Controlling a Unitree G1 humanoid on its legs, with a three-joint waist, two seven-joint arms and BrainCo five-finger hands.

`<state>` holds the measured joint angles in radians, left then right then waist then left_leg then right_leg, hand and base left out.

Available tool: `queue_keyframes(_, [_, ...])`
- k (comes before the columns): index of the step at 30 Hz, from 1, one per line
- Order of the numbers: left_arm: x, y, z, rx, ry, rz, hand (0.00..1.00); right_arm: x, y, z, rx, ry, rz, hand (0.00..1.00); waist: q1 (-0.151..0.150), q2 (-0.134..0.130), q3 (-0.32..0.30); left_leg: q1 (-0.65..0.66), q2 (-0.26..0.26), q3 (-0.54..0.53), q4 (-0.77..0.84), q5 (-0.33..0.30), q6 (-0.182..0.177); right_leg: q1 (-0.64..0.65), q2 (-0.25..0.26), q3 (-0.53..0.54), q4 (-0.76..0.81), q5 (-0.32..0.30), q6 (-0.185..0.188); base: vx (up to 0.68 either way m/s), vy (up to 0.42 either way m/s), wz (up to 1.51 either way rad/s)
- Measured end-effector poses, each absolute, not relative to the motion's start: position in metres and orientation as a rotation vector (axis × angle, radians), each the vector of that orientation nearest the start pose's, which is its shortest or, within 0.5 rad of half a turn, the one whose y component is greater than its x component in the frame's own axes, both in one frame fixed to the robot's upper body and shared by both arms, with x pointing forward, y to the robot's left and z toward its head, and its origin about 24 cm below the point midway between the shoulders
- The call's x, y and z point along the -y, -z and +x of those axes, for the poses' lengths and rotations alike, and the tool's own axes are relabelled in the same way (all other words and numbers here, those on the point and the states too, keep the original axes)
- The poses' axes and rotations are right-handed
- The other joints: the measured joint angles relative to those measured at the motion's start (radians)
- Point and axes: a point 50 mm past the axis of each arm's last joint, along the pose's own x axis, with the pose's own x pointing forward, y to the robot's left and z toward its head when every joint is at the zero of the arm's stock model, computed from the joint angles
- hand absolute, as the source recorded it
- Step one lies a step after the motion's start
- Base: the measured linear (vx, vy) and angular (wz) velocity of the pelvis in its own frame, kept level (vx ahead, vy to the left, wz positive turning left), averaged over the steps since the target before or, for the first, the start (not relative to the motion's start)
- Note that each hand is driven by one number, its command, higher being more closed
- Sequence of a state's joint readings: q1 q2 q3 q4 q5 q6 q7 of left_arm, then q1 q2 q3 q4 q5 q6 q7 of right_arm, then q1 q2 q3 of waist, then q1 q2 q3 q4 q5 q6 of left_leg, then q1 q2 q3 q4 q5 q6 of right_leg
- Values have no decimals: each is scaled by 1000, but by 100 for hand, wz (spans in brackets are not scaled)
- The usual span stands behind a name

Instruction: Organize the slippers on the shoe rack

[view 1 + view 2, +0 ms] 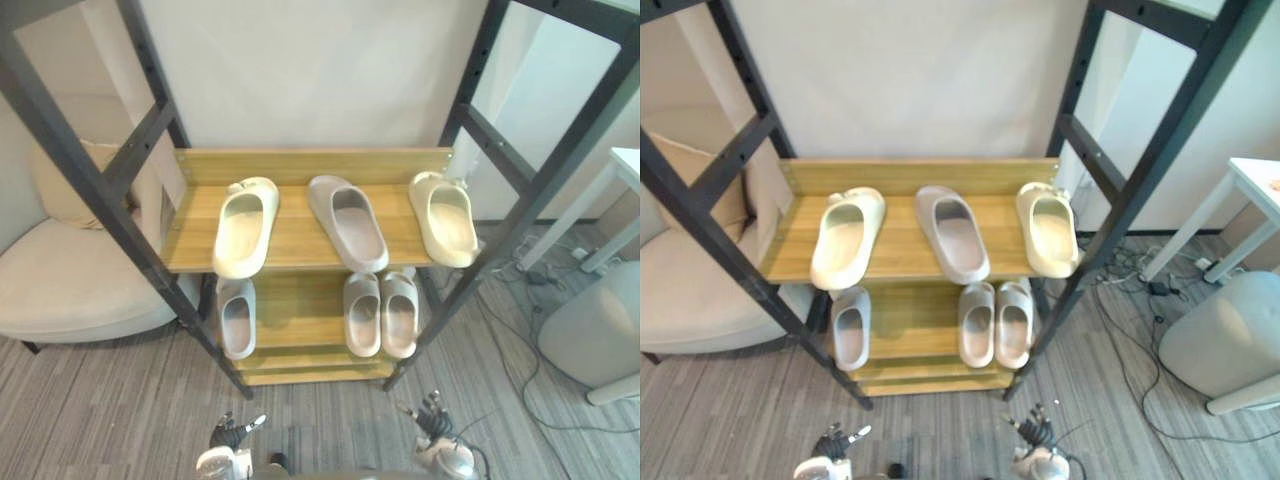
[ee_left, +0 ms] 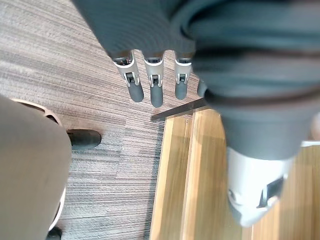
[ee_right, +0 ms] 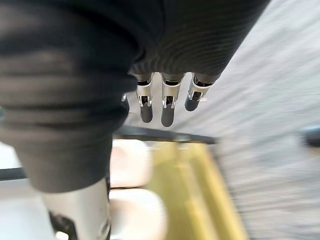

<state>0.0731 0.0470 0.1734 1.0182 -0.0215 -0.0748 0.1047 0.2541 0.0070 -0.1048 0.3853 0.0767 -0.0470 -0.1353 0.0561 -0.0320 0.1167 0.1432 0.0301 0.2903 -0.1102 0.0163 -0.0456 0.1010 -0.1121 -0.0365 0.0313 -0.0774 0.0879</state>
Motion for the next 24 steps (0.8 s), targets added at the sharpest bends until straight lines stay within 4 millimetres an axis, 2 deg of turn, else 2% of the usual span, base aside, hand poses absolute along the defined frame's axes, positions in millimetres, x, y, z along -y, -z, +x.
queue_keyframes(1, [-198,155,106,-1005,-308,-4,0,195,74,156,-508,336,49,0,0,-1,-4,2,-2,7,1,-5,-1,-1,0,9,-2,10,-5,81,43,-15])
queue_keyframes(7, [-192,156,104,-1011,-267,20,0,197,29,163,-292,314,-1,0,-2,4,-24,17,-8,29,6,-15,6,4,4,39,-11,14,-5,90,18,-17])
queue_keyframes(13, [-190,156,105,-1009,-242,39,0,189,7,167,-185,262,-32,0,-5,7,-26,21,-7,27,6,-18,3,6,4,40,-10,14,-5,1,-6,-2])
queue_keyframes(16, [-188,156,105,-1010,-225,49,0,176,-15,169,-83,206,-19,0,-5,10,-28,31,-9,26,6,-19,2,7,2,43,-1,12,-4,-66,-13,-5])
queue_keyframes(24, [-187,156,102,-1014,-199,74,0,169,-59,169,121,177,-11,0,-23,6,-42,30,-21,13,5,-24,1,1,-15,42,15,5,7,-60,7,3])
